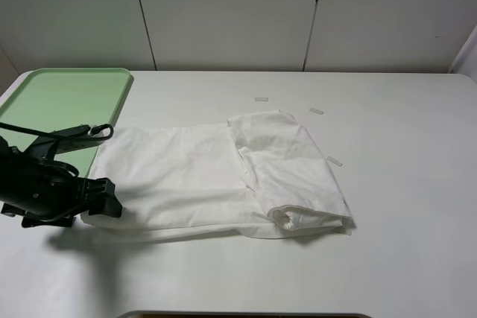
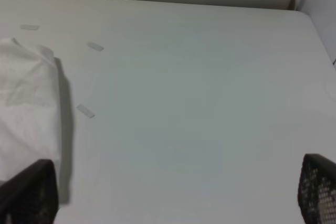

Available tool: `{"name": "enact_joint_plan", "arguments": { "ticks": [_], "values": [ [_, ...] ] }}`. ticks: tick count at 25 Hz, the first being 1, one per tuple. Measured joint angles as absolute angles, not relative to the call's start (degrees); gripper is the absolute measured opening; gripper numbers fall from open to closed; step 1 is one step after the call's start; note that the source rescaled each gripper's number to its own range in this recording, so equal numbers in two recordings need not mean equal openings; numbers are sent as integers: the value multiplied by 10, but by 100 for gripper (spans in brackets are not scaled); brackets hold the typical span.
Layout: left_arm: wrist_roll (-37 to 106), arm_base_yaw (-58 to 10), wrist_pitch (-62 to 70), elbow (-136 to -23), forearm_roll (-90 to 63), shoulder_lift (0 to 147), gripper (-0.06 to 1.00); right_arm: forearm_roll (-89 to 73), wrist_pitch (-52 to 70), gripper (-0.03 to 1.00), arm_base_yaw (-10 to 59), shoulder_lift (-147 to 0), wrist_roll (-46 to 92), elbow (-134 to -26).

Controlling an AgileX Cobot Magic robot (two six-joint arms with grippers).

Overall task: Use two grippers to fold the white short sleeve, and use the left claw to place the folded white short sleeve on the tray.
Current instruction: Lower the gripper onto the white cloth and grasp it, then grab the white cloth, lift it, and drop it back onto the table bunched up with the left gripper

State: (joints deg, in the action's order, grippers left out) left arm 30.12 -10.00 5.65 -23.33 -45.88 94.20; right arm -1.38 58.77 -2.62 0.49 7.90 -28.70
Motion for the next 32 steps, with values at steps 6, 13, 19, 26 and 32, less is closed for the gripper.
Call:
{"name": "enact_joint_plan", "arguments": {
  "ticks": [6,13,19,26,32],
  "values": [
    [302,-100,61,-263,-460,965,82,-14,588,100,-26,5,79,-287],
    [304,-102,89,-309,-461,1002,67,-14,588,100,-26,5,79,-287],
    [304,-127,112,-347,-477,1036,57,-14,588,100,-26,5,79,-287],
    [299,-155,121,-382,-480,1064,15,-14,588,100,-26,5,79,-287],
    [300,-156,128,-383,-462,1064,11,-14,588,100,-26,5,79,-287]
  ]
}}
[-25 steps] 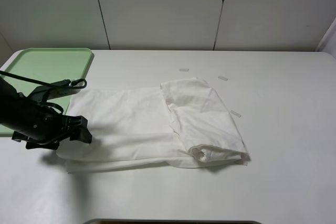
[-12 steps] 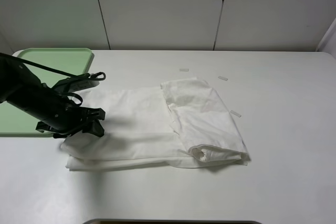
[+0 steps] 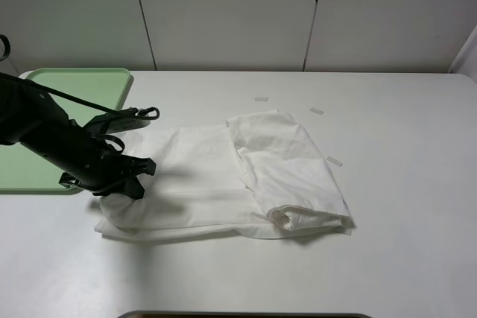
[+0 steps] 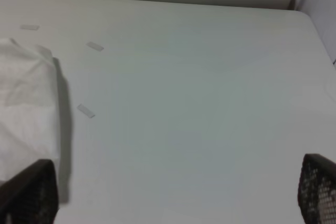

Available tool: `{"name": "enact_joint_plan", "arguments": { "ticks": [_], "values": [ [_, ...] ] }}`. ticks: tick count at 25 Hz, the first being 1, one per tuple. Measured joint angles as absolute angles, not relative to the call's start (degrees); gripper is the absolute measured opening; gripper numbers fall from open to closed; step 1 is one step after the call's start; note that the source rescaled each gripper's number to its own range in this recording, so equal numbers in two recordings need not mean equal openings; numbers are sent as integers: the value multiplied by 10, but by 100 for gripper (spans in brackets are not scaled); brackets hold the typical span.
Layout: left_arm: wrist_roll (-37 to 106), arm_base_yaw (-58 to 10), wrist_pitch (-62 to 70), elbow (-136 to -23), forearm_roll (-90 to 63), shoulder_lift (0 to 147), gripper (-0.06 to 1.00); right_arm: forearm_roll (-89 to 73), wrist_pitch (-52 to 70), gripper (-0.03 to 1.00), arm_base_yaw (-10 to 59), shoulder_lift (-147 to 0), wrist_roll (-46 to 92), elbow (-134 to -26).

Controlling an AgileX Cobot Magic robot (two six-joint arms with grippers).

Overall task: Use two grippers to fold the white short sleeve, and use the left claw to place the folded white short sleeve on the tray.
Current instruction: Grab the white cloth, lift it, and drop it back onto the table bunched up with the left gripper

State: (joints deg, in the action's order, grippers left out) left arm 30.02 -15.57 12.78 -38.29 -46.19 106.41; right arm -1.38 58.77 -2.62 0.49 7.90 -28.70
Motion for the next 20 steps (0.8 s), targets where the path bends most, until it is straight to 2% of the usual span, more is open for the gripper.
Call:
{"name": "enact_joint_plan", "arguments": {
  "ticks": [11,17,20],
  "values": [
    [277,-156,217,-380,-344,964,11,-14,588,100,-26,5,79,-287],
    [162,-135,305,-380,-154,873,11,-14,588,100,-26,5,79,-287],
    [140,-124,319,-380,-123,861,11,-14,588,100,-26,5,79,-287]
  ]
}}
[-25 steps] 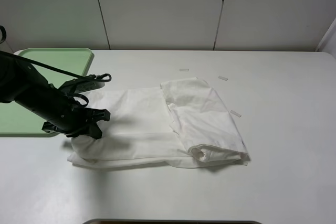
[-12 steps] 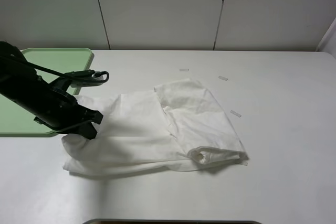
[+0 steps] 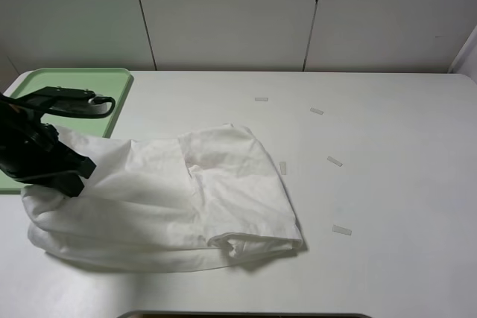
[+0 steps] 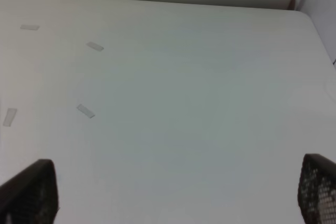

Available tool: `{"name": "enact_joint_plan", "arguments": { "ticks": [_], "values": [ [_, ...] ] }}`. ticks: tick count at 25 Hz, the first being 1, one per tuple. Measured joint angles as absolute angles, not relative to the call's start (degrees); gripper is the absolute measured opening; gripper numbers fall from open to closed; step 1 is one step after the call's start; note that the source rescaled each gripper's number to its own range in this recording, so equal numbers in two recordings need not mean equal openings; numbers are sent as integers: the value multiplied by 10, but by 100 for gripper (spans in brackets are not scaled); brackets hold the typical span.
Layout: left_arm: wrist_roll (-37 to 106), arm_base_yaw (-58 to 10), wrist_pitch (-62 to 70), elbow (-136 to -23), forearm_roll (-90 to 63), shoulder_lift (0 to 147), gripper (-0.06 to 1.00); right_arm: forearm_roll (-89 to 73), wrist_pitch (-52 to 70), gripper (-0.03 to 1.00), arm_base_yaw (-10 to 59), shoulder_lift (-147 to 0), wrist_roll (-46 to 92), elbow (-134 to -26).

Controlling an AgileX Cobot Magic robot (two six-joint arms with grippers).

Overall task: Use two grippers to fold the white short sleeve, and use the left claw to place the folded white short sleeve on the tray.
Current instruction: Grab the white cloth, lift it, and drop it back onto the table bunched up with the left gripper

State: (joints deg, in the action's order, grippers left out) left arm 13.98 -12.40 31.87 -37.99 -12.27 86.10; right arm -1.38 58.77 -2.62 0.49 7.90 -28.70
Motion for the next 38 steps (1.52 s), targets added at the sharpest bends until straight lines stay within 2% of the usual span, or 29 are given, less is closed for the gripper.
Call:
{"name": "enact_joint_plan", "arguments": {
  "ticks": [6,11,19,32,38],
  "values": [
    [116,-102,348,-380,-96,827,11,-14,588,100,-26,5,79,-287],
    [116,-116,344,-380,-125,824,11,-14,588,100,-26,5,79,-287],
    [127,-187,272,-410,-214,832,11,-14,588,100,-26,5,79,-287],
    [231,-297,214,-505,-376,982,11,-14,588,100,-26,5,79,-287],
    [245,-317,214,-537,-391,1013,11,-14,588,100,-26,5,79,-287]
  ]
}}
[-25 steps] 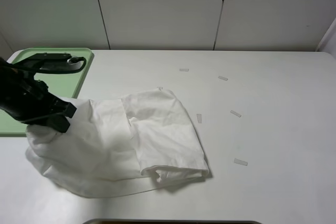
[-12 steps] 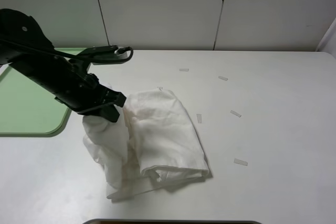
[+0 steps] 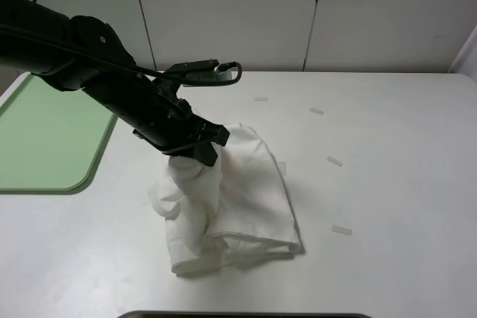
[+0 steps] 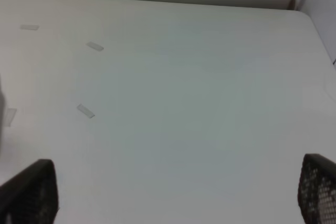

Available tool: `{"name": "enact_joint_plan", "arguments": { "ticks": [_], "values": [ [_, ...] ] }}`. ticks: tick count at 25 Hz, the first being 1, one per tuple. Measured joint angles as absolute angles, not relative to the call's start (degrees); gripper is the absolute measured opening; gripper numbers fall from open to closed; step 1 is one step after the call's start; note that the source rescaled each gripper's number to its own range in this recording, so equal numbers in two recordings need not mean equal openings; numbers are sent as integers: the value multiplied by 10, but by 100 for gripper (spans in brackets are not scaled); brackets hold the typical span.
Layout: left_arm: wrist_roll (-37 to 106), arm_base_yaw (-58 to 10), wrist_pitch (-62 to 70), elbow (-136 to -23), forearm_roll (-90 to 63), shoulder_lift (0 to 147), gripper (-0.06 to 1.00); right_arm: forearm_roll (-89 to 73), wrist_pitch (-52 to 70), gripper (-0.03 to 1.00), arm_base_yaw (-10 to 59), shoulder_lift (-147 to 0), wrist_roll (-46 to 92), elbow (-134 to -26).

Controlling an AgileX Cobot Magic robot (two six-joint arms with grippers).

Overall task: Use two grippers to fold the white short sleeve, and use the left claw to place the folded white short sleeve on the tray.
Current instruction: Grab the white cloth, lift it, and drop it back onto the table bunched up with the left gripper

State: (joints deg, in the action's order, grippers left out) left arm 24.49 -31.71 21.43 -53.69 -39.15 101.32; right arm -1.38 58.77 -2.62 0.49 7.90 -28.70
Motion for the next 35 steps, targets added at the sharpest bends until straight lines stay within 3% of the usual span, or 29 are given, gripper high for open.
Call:
{"name": "enact_joint_plan", "arguments": {
  "ticks": [6,8,9,10,12,14,25,29,35],
  "values": [
    [249,-328,202,-559,-406,1036,13,-14,588,100,-26,5,79,-287],
    [251,-328,192,-561,-407,1037,25,-14,588,100,-26,5,79,-287],
    [255,-328,191,-568,-412,1037,41,-14,588,100,-26,5,79,-287],
    [255,-328,191,-568,-412,1037,41,-14,588,100,-26,5,79,-287],
    [266,-330,195,-585,-441,1037,56,-14,588,100,-26,5,79,-287],
    [286,-338,207,-603,-482,1037,61,-14,588,100,-26,5,79,-287],
    [470,-394,240,-650,-750,1038,63,-14,588,100,-26,5,79,-287],
    [484,-394,241,-650,-734,1038,63,-14,588,100,-26,5,79,-287],
    [417,-370,252,-643,-584,1038,63,-14,588,100,-26,5,79,-287]
  ]
}}
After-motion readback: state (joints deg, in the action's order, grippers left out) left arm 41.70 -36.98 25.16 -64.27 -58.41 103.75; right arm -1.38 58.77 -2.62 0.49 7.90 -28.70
